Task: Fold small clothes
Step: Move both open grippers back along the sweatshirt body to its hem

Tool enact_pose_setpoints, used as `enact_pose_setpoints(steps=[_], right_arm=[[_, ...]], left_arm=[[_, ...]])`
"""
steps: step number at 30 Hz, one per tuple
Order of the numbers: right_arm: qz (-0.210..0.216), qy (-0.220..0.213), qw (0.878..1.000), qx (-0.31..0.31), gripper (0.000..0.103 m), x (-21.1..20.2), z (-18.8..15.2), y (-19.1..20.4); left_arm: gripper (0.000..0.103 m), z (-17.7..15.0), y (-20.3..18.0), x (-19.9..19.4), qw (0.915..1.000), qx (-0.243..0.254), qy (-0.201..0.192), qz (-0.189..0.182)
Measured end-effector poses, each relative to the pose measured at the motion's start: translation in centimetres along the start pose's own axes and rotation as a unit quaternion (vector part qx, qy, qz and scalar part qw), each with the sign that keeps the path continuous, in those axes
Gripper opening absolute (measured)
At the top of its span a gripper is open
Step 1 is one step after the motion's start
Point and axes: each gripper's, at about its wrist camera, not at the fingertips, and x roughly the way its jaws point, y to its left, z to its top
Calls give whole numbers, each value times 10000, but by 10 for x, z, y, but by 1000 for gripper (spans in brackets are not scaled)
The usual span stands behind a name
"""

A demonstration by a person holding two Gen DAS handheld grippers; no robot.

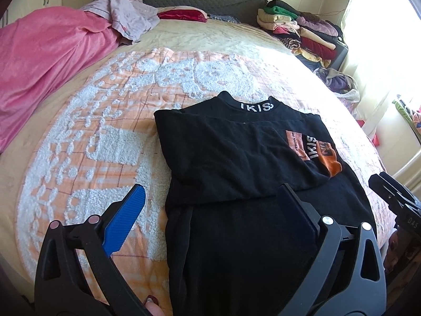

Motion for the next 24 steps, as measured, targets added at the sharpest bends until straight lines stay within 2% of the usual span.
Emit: enact_pose_setpoints(steps=[9, 18, 24], right_arm=[[-29, -79, 9998, -167, 98, -18, -3, -1], [-113, -80, 9994, -316, 98, -32, -16, -3], [-212, 0, 9996, -180, 98, -37, -30, -11]], left_arm=[[94, -8, -3, -12, 9999, 90, -49, 34], [94, -29, -3, -20, 9999, 162, -19, 44], [94, -43, 2, -19, 9998, 133, 88, 78]])
